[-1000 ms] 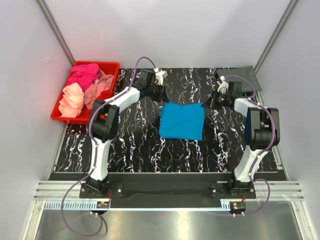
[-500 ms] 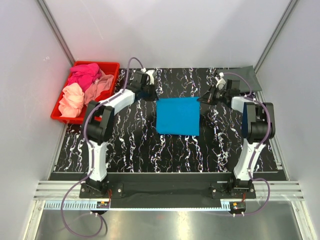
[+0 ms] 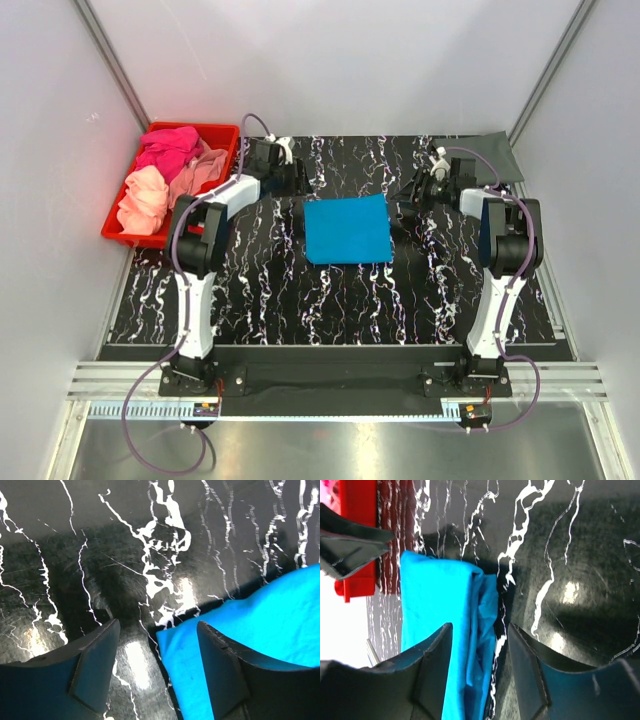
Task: Fold and stack the t-shirts
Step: Fold the tshirt
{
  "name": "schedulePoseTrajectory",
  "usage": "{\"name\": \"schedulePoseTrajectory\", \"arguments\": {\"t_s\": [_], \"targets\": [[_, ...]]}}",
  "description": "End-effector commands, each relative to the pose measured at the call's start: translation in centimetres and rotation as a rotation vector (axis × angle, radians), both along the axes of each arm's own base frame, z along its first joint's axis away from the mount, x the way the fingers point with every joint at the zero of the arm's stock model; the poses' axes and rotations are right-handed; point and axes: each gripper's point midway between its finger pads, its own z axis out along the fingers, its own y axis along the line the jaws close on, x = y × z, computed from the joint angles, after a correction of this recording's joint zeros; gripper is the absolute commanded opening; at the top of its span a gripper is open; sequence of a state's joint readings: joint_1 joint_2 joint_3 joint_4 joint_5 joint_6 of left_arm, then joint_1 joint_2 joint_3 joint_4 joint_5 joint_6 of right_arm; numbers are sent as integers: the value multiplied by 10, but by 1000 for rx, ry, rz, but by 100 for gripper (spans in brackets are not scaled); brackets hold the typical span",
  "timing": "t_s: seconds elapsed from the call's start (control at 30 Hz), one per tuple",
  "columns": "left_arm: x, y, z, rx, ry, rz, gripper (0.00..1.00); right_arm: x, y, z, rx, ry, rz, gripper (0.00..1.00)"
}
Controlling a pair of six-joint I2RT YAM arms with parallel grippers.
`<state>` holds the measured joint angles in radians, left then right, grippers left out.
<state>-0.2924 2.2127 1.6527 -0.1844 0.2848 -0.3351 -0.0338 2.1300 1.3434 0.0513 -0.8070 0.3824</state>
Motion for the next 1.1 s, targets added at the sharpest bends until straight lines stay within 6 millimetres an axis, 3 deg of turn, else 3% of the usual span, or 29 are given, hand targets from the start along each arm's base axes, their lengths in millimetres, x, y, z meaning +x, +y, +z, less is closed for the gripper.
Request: {"name": "schedulePoseTrajectory", "arguments": {"t_s": [0.0,0.07,0.17,0.2,0.23,0.33,0.47,0.57,0.6,0.67,0.7,0.77,0.8,0.9,0.97,1.07], "targets": [[4,-15,75,-70,-179,-83,69,5,-4,14,-47,-4,16,56],[-3,-20,95,-92,-195,-110,69,3,1,10,-55,12,27,57],[-18,-25,100,-100,-170,-126,69,0,9,11,-57,8,46,56],[-25,-29,108,-121,-170,-138,69,-7,24,11,-58,16,77,56],[-36,-33,99,-137,-139,-157,69,-10,28,11,-61,19,85,56],[-60,-51,102,-185,-116,-199,69,-27,33,-1,-97,66,77,56],[-92,-63,70,-185,-43,-230,69,-41,16,-28,-202,136,-18,50],[-101,-56,40,-152,20,-201,68,-52,15,-31,-240,140,-35,37],[-99,-50,33,-124,14,-174,68,-53,17,-23,-241,123,-39,32],[-99,-46,24,-110,20,-159,69,-61,18,-22,-242,117,-43,31],[-99,-44,22,-94,36,-153,69,-61,18,-11,-239,91,-50,31],[-98,-42,7,-69,70,-152,69,-62,14,-4,-260,71,-69,43],[-95,-42,7,-54,75,-149,69,-60,12,9,-265,38,-75,48],[-93,-40,-9,-22,120,-145,69,-53,7,23,-286,4,-107,57],[-90,-40,-11,-15,131,-142,69,-46,6,25,-292,6,-121,62],[-90,-36,-13,6,141,-135,68,-44,10,11,-284,48,-96,66]]}}
